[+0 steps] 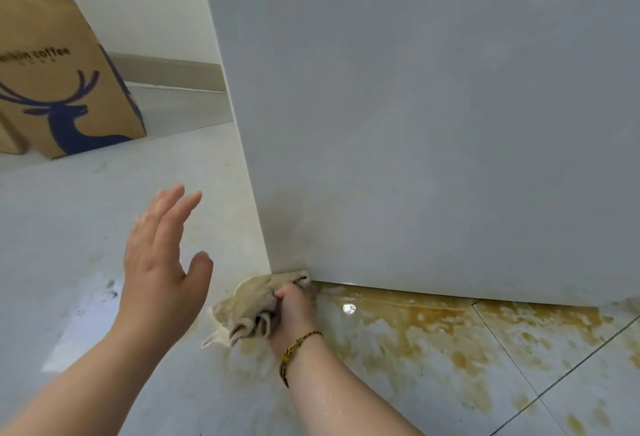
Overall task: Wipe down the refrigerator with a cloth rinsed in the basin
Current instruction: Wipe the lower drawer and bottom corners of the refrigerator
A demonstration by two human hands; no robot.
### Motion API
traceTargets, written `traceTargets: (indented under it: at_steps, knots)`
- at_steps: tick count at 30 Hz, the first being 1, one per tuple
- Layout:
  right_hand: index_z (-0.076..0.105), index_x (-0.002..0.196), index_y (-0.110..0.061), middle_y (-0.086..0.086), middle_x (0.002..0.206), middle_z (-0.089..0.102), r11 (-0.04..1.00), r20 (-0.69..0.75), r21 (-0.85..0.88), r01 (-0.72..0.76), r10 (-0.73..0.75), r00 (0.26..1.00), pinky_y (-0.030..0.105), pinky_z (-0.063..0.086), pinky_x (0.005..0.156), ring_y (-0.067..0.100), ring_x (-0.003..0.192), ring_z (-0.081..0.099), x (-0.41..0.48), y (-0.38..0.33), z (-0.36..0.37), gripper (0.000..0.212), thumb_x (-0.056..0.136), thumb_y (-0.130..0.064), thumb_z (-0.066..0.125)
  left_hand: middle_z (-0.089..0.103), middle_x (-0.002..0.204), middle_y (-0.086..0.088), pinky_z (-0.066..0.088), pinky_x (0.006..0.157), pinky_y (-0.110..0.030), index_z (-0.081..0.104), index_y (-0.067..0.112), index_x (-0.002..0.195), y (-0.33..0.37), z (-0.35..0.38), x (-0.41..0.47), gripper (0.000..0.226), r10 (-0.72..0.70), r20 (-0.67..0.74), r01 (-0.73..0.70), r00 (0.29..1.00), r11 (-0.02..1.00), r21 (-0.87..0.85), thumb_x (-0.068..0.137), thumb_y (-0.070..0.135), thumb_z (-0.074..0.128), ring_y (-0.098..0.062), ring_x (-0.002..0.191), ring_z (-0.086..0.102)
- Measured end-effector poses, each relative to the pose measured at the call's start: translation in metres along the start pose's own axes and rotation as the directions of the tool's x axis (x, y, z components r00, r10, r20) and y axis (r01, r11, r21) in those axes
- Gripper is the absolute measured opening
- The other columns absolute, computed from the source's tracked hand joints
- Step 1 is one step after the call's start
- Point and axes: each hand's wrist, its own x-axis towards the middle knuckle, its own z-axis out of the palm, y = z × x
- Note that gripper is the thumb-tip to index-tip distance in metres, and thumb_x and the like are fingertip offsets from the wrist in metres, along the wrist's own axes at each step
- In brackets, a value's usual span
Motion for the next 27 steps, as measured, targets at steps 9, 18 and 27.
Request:
traceTargets:
  at_steps: [9, 18, 27]
  knots:
    - [0.058, 0.082, -0.007, 0.004, 0.06, 0.062, 0.894, 0.28, -0.412, 0.175, -0.058, 0.958, 0.018, 0.049, 0.052, 0.013, 0.054, 0.062, -0.07, -0.038, -0.028, 0.016, 0.082, -0.003, 0.043, 0.061, 0.066, 0.02, 0.034, 0.058, -0.01, 0.058, 0.035, 0.07, 0.005, -0.011, 0.002, 0.035, -0.132, 0.248, 0.165, 0.96, 0.979, -0.117, 0.083, 0.003, 0.056, -0.008, 0.072, 0.056]
    - [0.055, 0.094, -0.033, -0.01, 0.088, 0.061, 0.377, 0.457, -0.691, 0.617, -0.433, 0.777, 0.017, 0.048, 0.075, 0.001, 0.081, 0.057, -0.129, -0.058, -0.047, 0.036, 0.088, 0.001, 0.047, 0.064, 0.081, 0.013, 0.048, 0.065, -0.015, 0.058, 0.035, 0.08, 0.069, 0.008, -0.014, 0.052, -0.027, 0.571, 0.183, 0.821, 0.959, -0.218, 0.044, 0.073, 0.054, 0.006, 0.078, 0.06]
    - [0.042, 0.128, -0.031, -0.022, 0.136, 0.023, 0.051, 0.522, -0.745, 0.665, -0.577, 0.629, 0.002, 0.021, 0.103, -0.009, 0.13, 0.023, -0.17, -0.075, -0.062, 0.054, 0.079, -0.023, 0.065, 0.069, 0.082, 0.002, 0.053, 0.056, -0.017, 0.058, 0.009, 0.111, 0.11, 0.021, -0.014, 0.035, -0.173, 0.627, 0.542, 0.759, 0.702, -0.462, 0.08, -0.005, 0.062, -0.011, 0.066, 0.065]
